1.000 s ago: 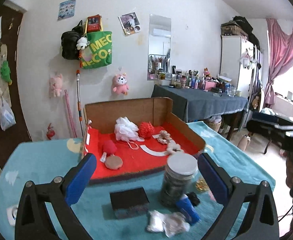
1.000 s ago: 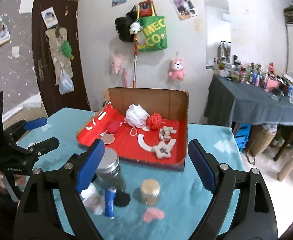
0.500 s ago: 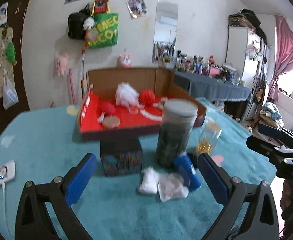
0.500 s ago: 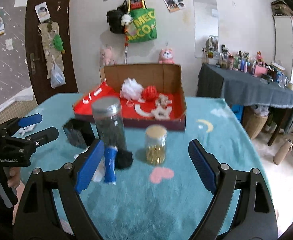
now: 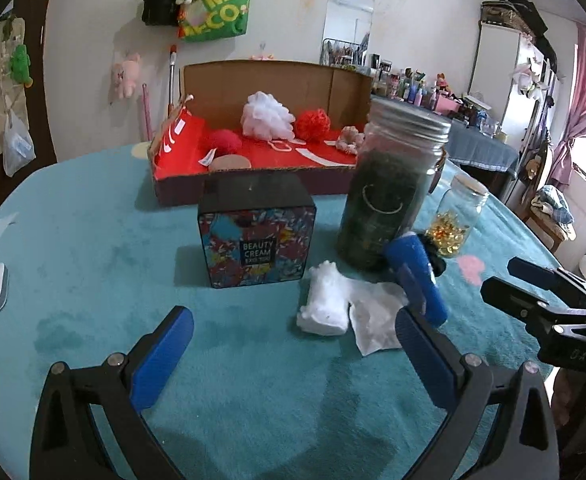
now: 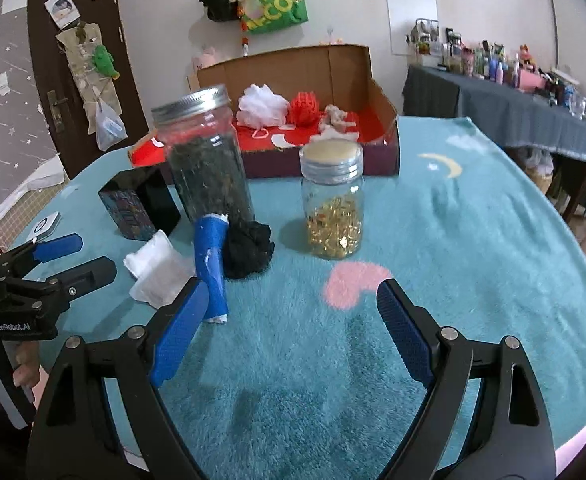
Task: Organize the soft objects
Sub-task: 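Withdraw both tools from the box back toward the table objects, then grasp the white tissue with the left tool while the right tool grasps the black scrunchie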
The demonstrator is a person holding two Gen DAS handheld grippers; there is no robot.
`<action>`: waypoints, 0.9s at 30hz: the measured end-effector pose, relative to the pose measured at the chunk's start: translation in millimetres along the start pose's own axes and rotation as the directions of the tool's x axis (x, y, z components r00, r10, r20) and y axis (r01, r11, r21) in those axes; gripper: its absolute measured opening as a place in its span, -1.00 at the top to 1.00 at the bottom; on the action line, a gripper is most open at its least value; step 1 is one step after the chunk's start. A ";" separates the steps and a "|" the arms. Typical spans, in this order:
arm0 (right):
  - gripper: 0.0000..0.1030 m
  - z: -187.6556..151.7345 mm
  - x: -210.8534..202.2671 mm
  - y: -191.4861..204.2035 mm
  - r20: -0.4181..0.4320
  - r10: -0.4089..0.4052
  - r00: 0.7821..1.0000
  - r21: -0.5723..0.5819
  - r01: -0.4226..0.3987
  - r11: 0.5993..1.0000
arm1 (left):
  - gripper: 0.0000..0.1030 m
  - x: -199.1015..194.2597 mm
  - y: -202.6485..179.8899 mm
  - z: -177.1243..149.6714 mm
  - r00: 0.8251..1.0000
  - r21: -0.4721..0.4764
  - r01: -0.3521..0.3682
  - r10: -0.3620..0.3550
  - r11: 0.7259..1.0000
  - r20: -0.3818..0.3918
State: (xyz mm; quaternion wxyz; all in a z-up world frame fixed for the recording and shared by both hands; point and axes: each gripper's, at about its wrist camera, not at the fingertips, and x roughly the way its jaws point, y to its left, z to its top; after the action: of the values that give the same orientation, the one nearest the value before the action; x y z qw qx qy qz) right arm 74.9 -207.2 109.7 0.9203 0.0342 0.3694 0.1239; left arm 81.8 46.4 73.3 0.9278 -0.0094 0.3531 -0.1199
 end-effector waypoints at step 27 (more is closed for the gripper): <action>0.74 16.2 46.1 -8.2 -0.062 0.305 0.950 0.197 -0.287 0.937 | 0.74 28.3 -4.6 6.9 0.974 0.018 0.193 -0.189 0.981 -0.122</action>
State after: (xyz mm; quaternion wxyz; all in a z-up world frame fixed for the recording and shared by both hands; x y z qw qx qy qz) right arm 119.8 -203.0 89.2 0.8660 0.1694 0.4118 0.2275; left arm 105.7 35.0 60.5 0.8891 -0.0223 0.4039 -0.2141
